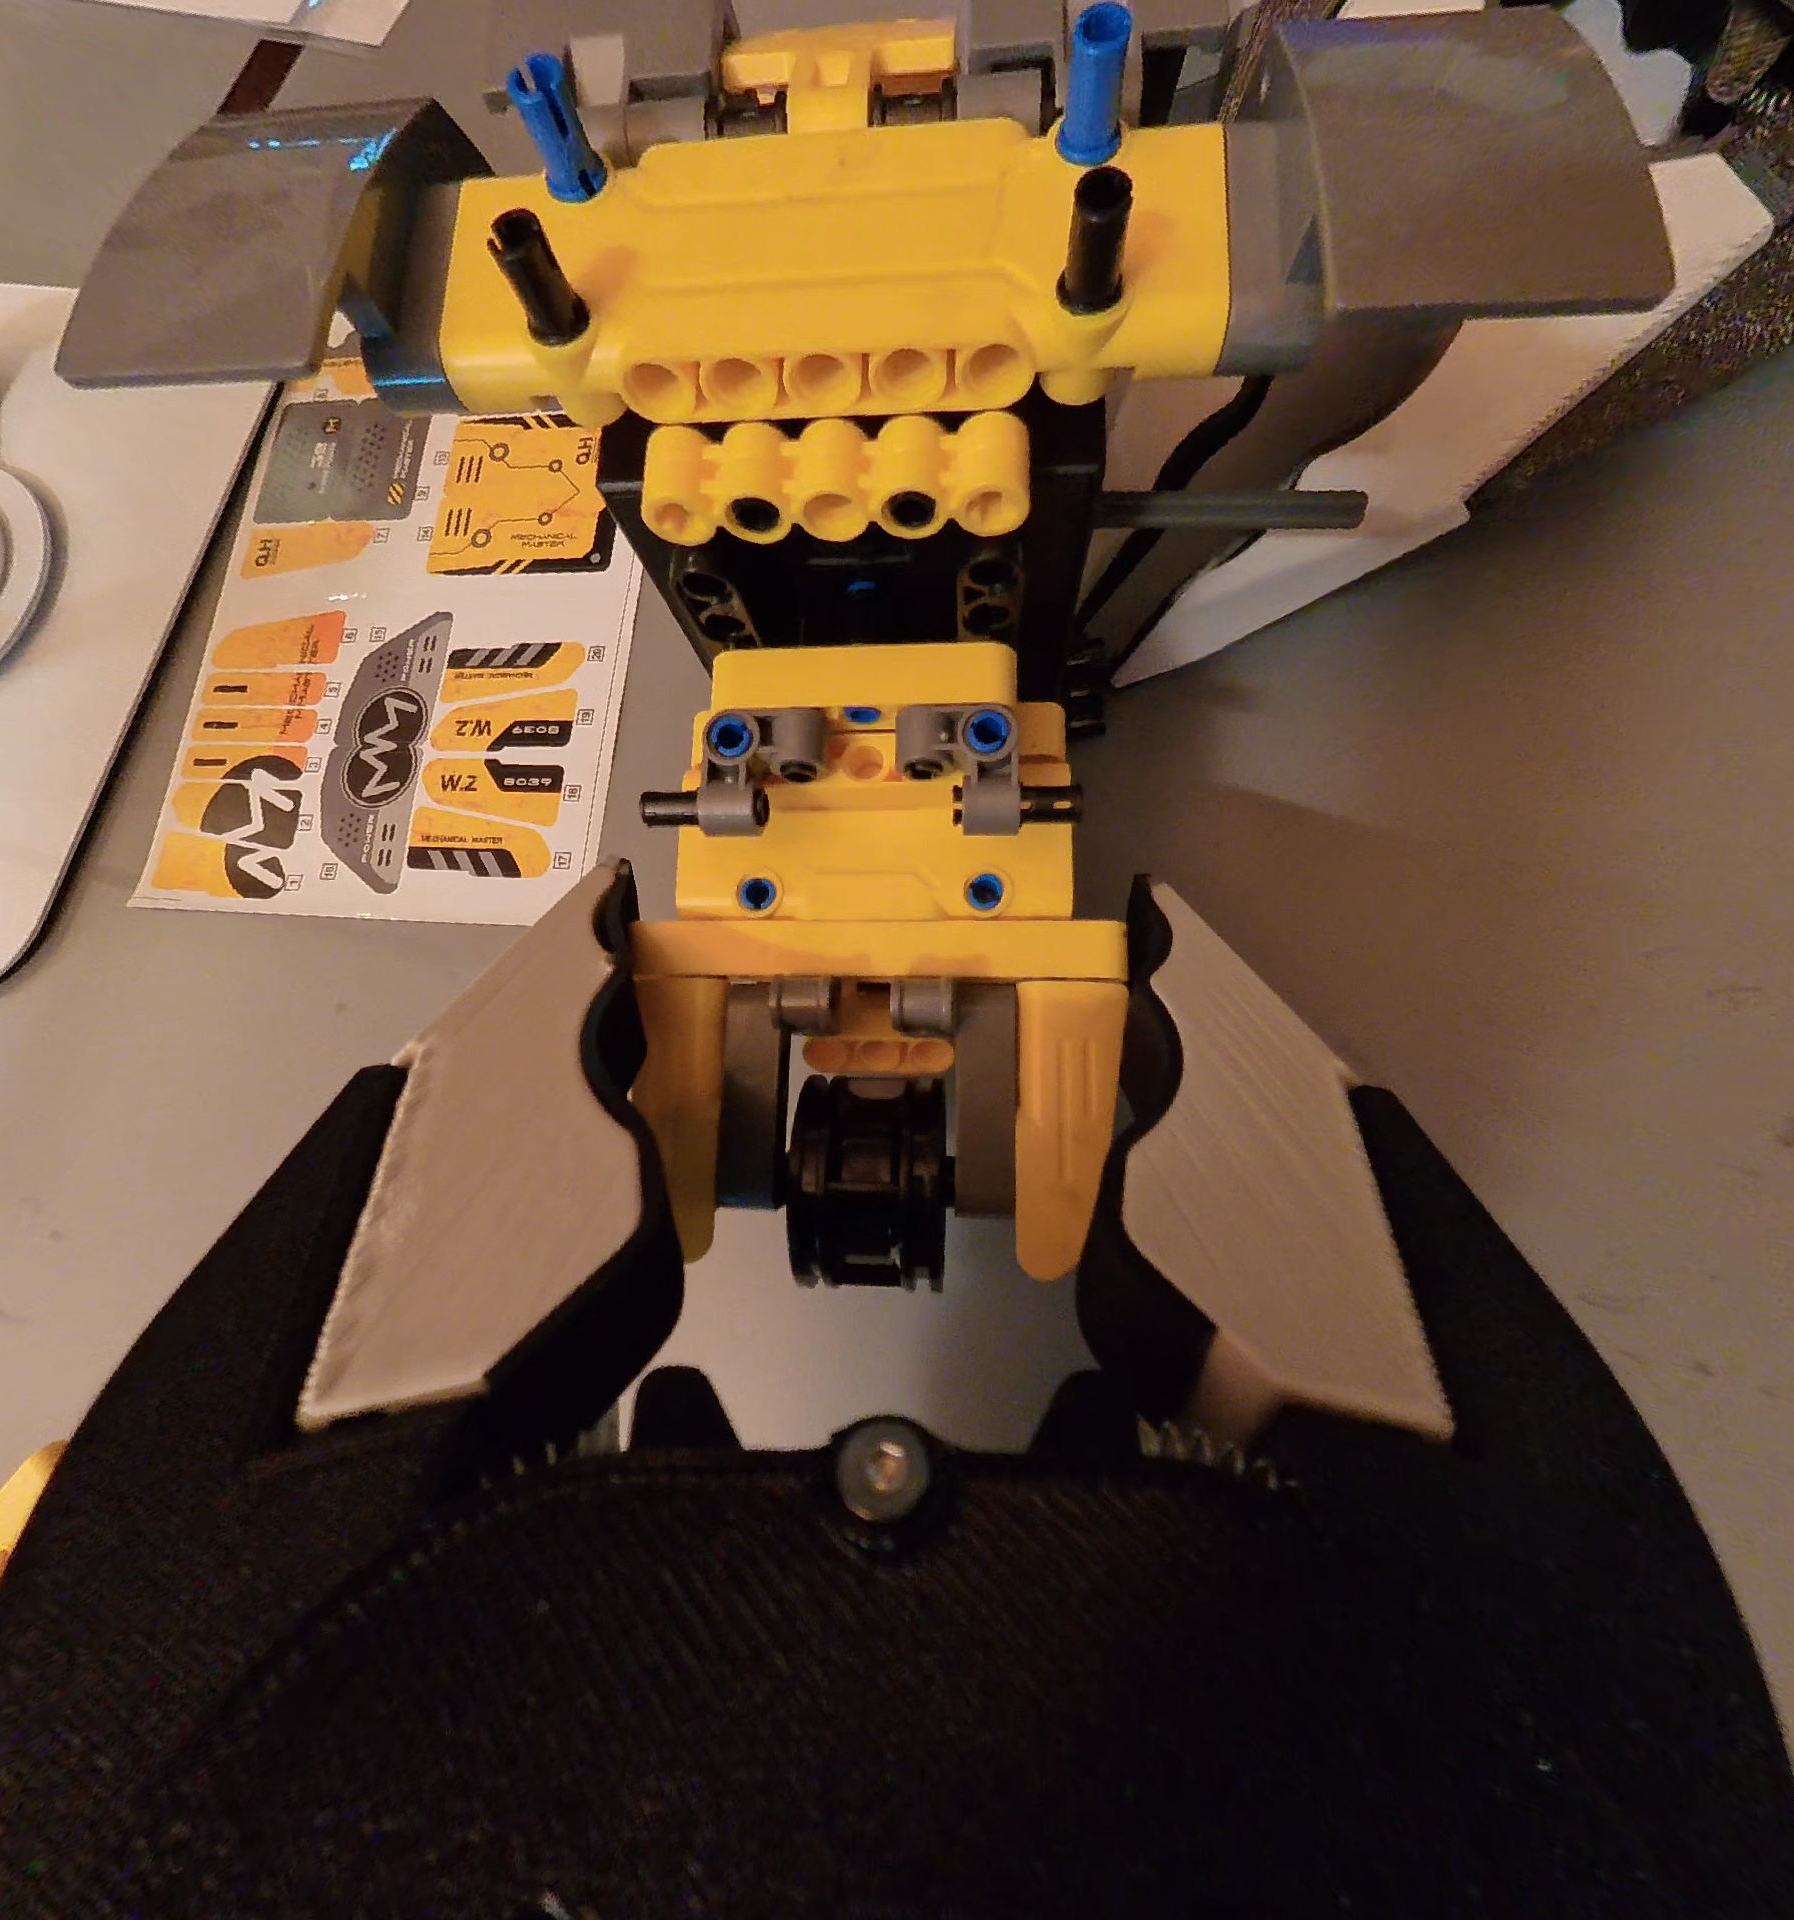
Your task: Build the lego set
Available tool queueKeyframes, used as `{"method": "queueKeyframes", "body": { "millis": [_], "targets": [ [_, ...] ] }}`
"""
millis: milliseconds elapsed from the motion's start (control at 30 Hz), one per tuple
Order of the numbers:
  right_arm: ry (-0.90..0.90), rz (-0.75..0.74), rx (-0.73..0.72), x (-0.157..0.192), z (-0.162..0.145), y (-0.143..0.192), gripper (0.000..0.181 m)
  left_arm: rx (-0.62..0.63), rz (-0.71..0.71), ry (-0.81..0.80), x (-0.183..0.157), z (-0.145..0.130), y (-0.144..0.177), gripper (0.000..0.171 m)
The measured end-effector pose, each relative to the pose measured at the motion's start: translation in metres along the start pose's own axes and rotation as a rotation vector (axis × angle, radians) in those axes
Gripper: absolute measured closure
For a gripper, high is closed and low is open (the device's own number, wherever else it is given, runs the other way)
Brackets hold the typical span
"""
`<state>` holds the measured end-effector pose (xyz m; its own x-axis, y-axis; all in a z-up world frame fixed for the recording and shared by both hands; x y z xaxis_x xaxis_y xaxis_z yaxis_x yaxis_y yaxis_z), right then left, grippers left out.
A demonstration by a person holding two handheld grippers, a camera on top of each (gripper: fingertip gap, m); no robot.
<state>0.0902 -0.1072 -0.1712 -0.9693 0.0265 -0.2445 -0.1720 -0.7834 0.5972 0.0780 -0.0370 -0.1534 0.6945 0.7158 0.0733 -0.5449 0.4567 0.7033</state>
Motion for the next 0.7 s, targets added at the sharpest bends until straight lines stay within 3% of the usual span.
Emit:
{"method": "queueKeyframes", "body": {
  "millis": [700],
  "targets": [
    [0.042,0.002,-0.011,-0.0003,0.0012,0.0028,0.175,0.061,0.030,0.050,-0.0037,-0.0036,0.0021,0.082]
  ]
}}
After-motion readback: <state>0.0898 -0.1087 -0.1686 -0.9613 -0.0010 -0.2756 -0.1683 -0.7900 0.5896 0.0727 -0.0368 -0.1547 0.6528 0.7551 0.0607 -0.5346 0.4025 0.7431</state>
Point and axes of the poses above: each gripper's, where its closed fingertips meet, y back along the fingers, z out of its top, x = y × z across the jaws, the point moved 1 cm from there along y, back along the fingers, and after that the axes turned 5 degrees about -z, right-handed, at the moved point
